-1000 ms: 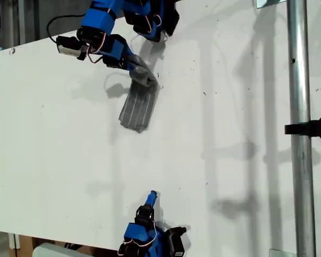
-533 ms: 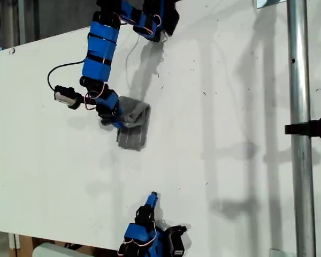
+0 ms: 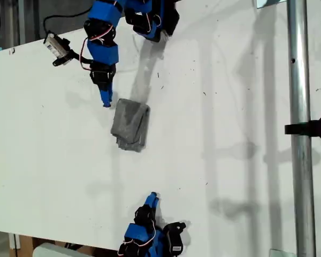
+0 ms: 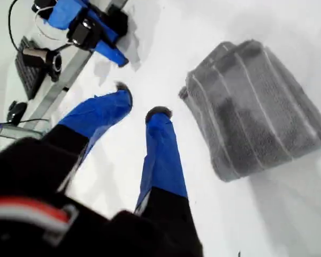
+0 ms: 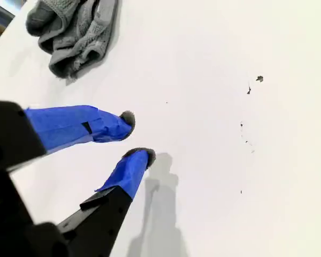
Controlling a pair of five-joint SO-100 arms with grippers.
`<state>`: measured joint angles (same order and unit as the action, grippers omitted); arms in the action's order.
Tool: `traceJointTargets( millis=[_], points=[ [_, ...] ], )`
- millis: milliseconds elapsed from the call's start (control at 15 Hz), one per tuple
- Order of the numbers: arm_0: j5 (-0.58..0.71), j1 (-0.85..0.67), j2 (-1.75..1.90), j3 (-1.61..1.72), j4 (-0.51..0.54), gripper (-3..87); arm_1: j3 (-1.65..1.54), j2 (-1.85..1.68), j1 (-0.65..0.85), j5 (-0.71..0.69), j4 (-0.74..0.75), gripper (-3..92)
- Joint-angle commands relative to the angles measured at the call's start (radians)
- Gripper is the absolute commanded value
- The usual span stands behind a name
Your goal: Grasp corners of a towel and fold twice.
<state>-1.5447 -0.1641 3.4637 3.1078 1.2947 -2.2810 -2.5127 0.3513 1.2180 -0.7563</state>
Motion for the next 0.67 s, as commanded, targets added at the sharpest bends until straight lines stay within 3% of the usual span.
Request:
traceJointTargets(
  millis=[0, 67, 133, 267, 333, 467, 533, 600],
  points=[
    [-0.005, 0.006, 0.005, 0.008, 0.006, 9.0, -0.287, -0.509, -0.080, 0.140, -0.224, -0.3],
    [-0.127, 0.009, 0.005, 0.008, 0.006, 8.4, -0.385, -0.706, -0.129, 0.204, -0.360, -0.3],
    [-0.098, 0.008, 0.005, 0.008, 0.006, 5.5, -0.419, -0.782, -0.164, 0.244, -0.508, -0.3],
    [0.083, 0.005, 0.005, 0.008, 0.006, 5.9, -0.495, -0.772, -0.227, 0.345, -0.621, -0.3],
    [0.198, 0.003, 0.005, 0.008, 0.006, 5.9, -0.566, -0.782, -0.265, 0.465, -0.660, 2.5],
    [0.565, 0.006, 0.006, 0.009, 0.000, 5.4, -0.565, -0.776, -0.265, 0.403, -0.672, 6.6],
    [0.552, 0.006, 0.006, 0.009, 0.002, 5.4, -0.565, -0.776, -0.232, 0.270, -0.689, 6.6],
    [0.552, 0.005, 0.006, 0.009, 0.002, 5.4, -0.565, -0.776, -0.213, 0.270, -0.687, 6.6]
  ],
)
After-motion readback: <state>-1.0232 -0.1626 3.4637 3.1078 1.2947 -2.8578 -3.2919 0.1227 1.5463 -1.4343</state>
